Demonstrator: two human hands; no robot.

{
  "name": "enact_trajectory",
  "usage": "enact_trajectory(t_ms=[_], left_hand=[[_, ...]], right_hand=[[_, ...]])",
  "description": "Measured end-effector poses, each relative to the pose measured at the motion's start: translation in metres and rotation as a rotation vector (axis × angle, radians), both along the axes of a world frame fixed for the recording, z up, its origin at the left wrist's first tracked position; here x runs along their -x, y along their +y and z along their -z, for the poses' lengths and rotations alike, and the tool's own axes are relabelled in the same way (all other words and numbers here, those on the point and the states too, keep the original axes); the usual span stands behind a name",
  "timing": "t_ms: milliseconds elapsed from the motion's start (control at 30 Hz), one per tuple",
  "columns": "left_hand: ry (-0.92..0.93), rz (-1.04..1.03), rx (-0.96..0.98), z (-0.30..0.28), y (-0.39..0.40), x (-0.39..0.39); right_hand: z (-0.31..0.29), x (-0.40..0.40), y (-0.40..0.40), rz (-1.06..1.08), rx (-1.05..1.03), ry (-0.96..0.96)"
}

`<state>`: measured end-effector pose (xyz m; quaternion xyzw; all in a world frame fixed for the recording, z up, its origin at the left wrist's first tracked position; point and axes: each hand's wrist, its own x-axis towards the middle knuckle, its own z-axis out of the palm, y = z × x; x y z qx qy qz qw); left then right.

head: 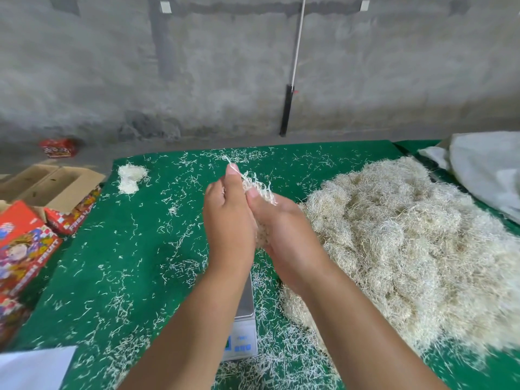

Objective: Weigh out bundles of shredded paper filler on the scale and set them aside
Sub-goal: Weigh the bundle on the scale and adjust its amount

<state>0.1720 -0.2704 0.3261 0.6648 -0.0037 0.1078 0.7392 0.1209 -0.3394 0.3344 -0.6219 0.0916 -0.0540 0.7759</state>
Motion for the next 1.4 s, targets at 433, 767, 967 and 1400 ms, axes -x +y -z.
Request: enact_trajectory(t_ms=[433,767,967,1400], left_hand=[[0.448,0.555,-0.11,0.087,0.076,0.025],[0.781,0.202,-0.016,0.198,0.123,-0.009],[0.91,0.13,-0.08,0.263,0.13,-0.023],[0.907,0.005,-0.09,0.304,0.116,-0.017]], right_hand=[[0.069,0.01,-0.009,-0.113,0.178,0.285],[0.132,0.044,-0.025,-0.057,0.321,0.495],[0.192,0.109,-0.032,-0.04,0.355,0.677],[0.229,0.135,-0.039,0.015,0.332,0.835]])
